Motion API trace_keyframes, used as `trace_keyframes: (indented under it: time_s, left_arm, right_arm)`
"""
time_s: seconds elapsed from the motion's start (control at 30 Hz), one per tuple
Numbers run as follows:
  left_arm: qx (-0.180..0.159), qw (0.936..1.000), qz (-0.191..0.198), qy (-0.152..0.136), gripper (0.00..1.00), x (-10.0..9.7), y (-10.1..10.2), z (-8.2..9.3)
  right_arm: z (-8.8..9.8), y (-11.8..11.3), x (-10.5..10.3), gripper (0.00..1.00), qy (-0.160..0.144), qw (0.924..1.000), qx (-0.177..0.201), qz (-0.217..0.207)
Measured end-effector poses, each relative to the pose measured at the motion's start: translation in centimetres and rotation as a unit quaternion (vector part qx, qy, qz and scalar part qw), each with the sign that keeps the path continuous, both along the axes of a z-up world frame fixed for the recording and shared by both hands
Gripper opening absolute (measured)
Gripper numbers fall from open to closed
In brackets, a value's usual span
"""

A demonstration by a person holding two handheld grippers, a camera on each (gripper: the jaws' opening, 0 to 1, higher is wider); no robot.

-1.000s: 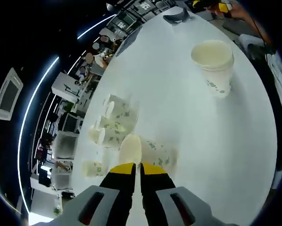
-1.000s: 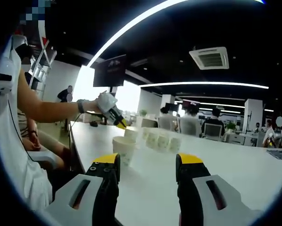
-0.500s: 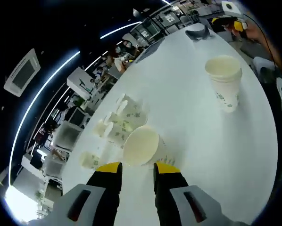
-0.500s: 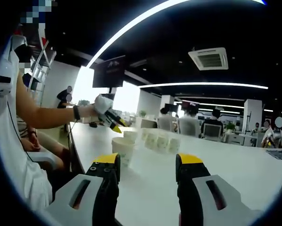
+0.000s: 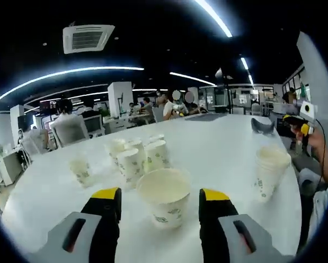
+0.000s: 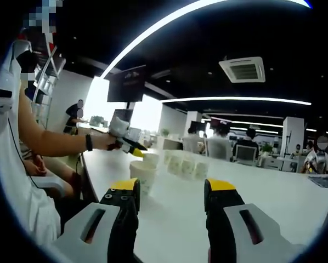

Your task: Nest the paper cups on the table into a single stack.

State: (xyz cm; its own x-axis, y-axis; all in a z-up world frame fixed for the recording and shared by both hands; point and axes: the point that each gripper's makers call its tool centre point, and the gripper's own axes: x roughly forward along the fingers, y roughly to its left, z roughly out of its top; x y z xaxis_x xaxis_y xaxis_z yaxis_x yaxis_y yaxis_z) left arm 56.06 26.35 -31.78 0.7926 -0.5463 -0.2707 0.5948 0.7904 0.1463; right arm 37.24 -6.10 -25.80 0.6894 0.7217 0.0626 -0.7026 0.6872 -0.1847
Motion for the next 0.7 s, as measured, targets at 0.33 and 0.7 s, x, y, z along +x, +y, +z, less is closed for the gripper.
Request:
trace_keyframes:
  time_s: [0.33, 0.7]
  left_arm:
    - [0.002, 0.9996, 0.024, 0.018, 0.63, 1.1, -1.5, -1.8]
    - [-0.025, 0.9983, 0.052, 0.013, 0.52, 2.9, -0.5, -1.9]
  right_arm:
    - [0.0, -0.2, 0.0, 0.5, -0.001, 1.0, 0.0, -0.001]
    - [0.2, -0.9, 0.1, 0.49, -0.002, 1.0, 0.001, -0.006]
